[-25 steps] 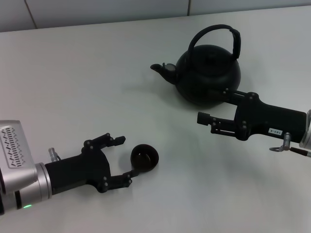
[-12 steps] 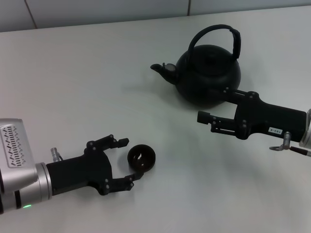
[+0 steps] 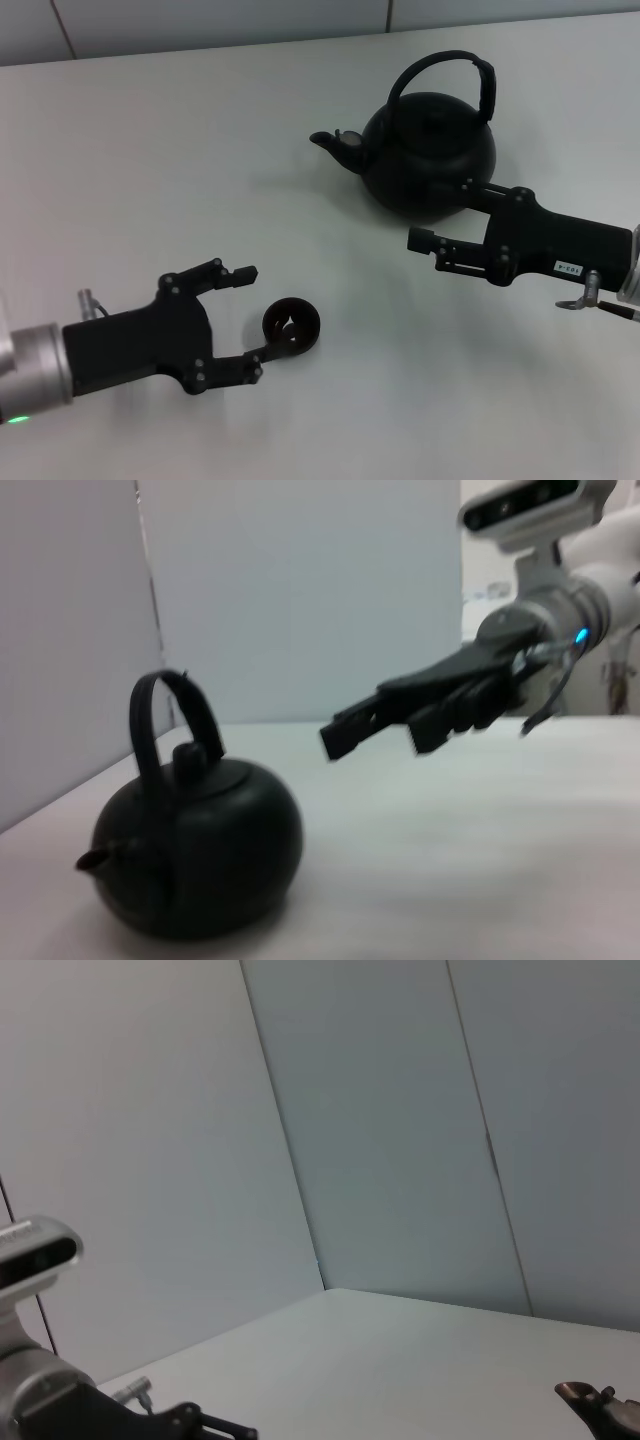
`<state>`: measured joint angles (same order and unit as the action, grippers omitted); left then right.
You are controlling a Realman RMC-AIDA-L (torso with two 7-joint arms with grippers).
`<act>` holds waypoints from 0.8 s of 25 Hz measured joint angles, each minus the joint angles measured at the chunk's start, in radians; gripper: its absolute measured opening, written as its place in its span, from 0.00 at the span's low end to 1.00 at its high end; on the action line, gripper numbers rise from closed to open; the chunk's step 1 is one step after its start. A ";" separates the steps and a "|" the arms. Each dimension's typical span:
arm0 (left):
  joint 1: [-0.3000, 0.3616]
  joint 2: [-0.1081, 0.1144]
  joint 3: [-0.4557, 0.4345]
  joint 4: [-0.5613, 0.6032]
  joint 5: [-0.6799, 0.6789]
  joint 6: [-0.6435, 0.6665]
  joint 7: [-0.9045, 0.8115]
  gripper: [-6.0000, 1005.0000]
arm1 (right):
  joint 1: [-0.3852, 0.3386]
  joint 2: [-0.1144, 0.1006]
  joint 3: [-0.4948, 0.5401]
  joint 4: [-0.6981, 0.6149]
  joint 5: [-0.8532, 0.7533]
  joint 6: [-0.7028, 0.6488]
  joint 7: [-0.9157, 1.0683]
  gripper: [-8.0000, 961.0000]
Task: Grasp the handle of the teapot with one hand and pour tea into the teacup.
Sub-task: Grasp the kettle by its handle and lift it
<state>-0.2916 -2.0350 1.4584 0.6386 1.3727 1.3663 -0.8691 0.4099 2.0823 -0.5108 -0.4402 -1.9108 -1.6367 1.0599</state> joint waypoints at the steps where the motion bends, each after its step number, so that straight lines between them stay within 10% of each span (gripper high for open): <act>1: -0.001 0.010 0.000 0.007 0.000 0.020 -0.028 0.84 | 0.000 0.000 0.000 0.000 0.000 0.000 0.000 0.78; 10: -0.012 0.102 -0.046 0.105 0.025 0.216 -0.265 0.84 | 0.002 -0.001 0.002 0.001 0.016 0.039 0.000 0.78; 20: -0.025 0.057 -0.273 0.108 0.211 0.320 -0.260 0.83 | 0.006 -0.001 0.005 0.021 0.063 0.078 -0.001 0.78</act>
<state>-0.3166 -1.9781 1.1856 0.7463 1.5836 1.6867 -1.1292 0.4161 2.0811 -0.5061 -0.4193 -1.8483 -1.5591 1.0588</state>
